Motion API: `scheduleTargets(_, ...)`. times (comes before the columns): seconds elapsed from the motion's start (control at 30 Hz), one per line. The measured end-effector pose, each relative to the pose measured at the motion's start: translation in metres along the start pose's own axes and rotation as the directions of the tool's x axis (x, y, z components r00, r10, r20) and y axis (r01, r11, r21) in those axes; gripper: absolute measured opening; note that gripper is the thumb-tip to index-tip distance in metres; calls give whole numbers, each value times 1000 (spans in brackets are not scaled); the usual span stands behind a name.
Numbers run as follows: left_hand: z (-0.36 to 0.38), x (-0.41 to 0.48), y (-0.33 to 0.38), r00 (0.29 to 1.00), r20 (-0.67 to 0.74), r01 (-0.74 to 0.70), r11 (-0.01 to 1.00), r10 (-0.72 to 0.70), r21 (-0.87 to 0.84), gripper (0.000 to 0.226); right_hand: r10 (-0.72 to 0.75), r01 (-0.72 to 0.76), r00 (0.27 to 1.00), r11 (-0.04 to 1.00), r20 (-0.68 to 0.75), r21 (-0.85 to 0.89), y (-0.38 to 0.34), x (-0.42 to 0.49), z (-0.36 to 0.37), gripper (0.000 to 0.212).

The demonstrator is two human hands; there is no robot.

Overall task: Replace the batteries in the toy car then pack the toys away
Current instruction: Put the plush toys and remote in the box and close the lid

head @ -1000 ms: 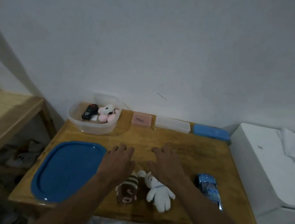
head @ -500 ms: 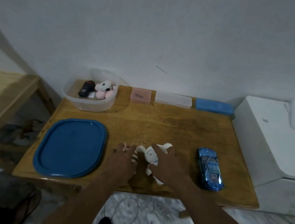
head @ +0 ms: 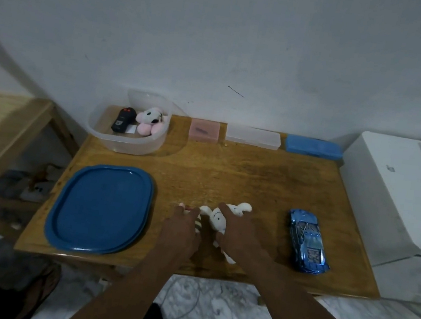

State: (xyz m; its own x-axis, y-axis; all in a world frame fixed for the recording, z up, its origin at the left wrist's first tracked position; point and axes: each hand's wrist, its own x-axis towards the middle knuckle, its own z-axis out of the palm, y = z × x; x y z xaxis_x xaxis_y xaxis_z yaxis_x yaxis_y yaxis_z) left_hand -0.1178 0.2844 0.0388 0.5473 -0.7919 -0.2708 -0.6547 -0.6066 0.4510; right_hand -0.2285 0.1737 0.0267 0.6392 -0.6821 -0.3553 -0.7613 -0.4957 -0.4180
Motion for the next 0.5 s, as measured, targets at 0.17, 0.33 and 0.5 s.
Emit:
scheduleTargets(0.17, -2, -4, 3, 1000, -9, -4, 1000, 4, -14, 60, -27, 28, 999, 998, -20, 50, 0, 0, 1, 67)
scheduleTargets(0.33, -21, -6, 6, 998, -22, 53, 997, -54, -49, 64, -129, 133, 986, 991, -102, 33, -4, -5, -17, 44)
scheduleTargets(0.5, -73, -2, 5, 989, -134, 58, 998, -63, -37, 61, -177, 200, 971, 971, -163, 135, -41, 0, -58, 36)
